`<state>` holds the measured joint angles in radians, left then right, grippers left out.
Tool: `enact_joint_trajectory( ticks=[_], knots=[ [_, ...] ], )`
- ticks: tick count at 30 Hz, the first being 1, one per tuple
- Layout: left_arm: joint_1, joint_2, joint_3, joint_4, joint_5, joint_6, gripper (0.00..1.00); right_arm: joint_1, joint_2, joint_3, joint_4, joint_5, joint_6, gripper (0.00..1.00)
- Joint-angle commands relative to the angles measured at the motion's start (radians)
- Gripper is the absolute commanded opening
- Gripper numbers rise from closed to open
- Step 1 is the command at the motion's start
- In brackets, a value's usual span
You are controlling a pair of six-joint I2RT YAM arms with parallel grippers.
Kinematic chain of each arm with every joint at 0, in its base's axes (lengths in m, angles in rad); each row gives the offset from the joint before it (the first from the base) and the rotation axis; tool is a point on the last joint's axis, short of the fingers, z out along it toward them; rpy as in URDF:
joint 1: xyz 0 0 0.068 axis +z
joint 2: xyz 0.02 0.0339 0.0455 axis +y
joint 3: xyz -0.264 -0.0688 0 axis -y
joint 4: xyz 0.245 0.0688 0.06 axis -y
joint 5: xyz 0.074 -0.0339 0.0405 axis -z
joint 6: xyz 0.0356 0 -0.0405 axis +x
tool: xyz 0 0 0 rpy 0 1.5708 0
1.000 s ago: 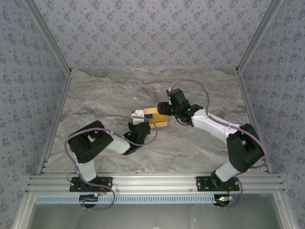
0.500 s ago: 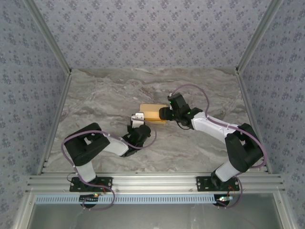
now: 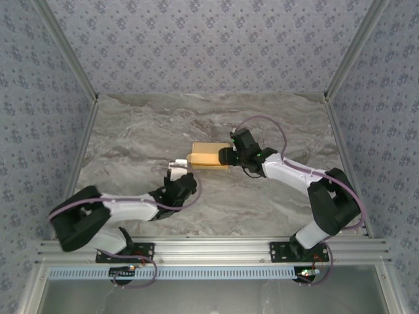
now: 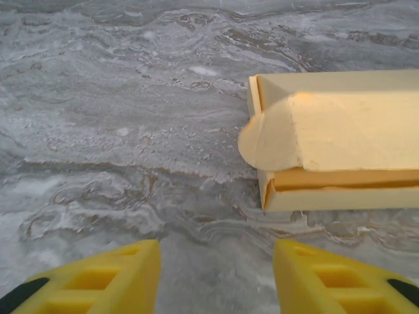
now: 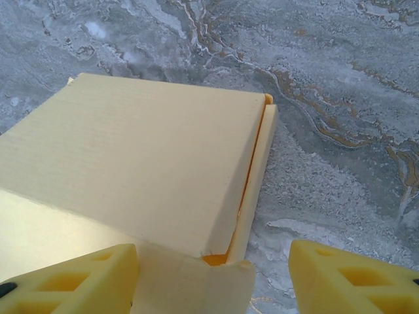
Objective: Fold the paper box
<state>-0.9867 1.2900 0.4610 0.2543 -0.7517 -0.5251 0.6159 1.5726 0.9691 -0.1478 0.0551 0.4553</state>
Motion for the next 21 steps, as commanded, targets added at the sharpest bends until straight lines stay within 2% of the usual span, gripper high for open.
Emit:
enact_joint_trajectory(
  ticks=[1, 3, 6, 9, 12, 15, 21],
  knots=[
    [0.038, -0.142, 0.024, -0.260, 0.133, -0.004, 0.52, 0.007, 0.020, 0.012, -0.027, 0.009, -0.019, 0.64],
    [0.105, -0.204, 0.060, -0.331, 0.233, 0.009, 0.54, 0.007, 0.028, 0.006, -0.022, -0.004, -0.023, 0.64],
    [0.221, -0.217, 0.122, -0.349, 0.397, 0.039, 0.58, 0.009, 0.034, -0.008, -0.012, -0.004, -0.026, 0.64],
    [0.335, -0.132, 0.198, -0.314, 0.572, 0.045, 0.62, 0.010, 0.047, -0.015, -0.006, -0.001, -0.031, 0.64],
    [0.404, 0.008, 0.296, -0.278, 0.722, 0.051, 0.66, 0.009, 0.052, -0.017, -0.013, 0.003, -0.039, 0.64],
    [0.423, 0.154, 0.399, -0.279, 0.770, 0.071, 0.68, 0.007, 0.056, -0.016, -0.019, 0.007, -0.048, 0.64],
    [0.449, 0.375, 0.540, -0.321, 0.788, 0.109, 0.69, -0.008, 0.045, 0.005, -0.021, -0.032, -0.060, 0.64]
  ],
)
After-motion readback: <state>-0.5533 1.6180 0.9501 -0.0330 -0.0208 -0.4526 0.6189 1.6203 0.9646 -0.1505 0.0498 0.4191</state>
